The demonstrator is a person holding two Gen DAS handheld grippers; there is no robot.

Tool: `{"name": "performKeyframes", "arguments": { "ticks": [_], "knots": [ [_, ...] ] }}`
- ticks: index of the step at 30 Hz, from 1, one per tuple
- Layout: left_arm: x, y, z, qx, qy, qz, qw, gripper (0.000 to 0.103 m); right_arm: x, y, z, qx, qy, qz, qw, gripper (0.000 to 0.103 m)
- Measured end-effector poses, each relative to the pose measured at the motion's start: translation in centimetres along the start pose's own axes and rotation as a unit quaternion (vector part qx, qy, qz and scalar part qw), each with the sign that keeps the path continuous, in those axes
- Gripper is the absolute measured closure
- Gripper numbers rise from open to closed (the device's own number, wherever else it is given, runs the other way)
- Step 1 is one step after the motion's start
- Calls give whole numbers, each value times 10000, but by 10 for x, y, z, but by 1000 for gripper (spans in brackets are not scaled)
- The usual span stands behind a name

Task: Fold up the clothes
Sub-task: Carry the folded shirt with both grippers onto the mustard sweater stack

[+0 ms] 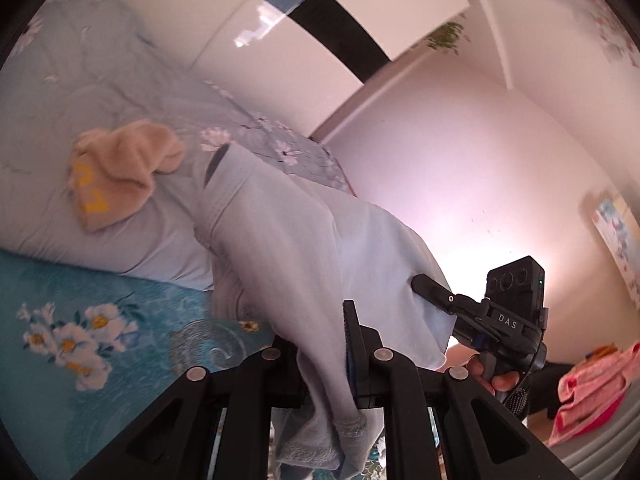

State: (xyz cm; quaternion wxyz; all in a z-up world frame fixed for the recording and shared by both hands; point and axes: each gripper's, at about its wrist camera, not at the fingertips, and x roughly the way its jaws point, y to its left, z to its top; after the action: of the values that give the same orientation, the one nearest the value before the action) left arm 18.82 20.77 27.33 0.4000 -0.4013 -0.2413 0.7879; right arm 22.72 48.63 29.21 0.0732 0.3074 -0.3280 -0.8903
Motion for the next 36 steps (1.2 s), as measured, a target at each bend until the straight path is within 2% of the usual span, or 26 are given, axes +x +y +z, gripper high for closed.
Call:
{"name": "performKeyframes", "arguments": {
  "ticks": [3, 8, 13, 17, 21, 25, 29, 36],
  "knots": [
    [21, -30, 7, 221, 145, -171, 9995, 88, -33, -15, 10, 14, -157, -183, 9997, 90],
    [82, -81, 17, 619, 499, -517, 9955, 88, -87, -48, 33, -20, -323, -654, 9973, 90],
    [149, -113, 23, 754, 925, -823, 9894, 88, -128, -88, 62, 59, -329, -1025, 9942, 90],
    [195, -140, 29, 915, 1190, -932, 9843, 88, -150, -123, 80, 154, -235, -1367, 9902, 90],
    [230, -157, 29, 968, 1381, -966, 9809, 88, -159, -158, 94, 244, -129, -1541, 9877, 90],
    [265, -154, 22, 933, 1499, -863, 9805, 88, -155, -192, 101, 390, -33, -1677, 9851, 90],
    [289, -145, 11, 950, 1610, -596, 9806, 88, -140, -226, 94, 591, 156, -1761, 9825, 90],
    [307, -128, -7, 1069, 1835, -339, 9766, 87, -117, -272, 76, 996, 319, -1785, 9784, 90]
  ]
}}
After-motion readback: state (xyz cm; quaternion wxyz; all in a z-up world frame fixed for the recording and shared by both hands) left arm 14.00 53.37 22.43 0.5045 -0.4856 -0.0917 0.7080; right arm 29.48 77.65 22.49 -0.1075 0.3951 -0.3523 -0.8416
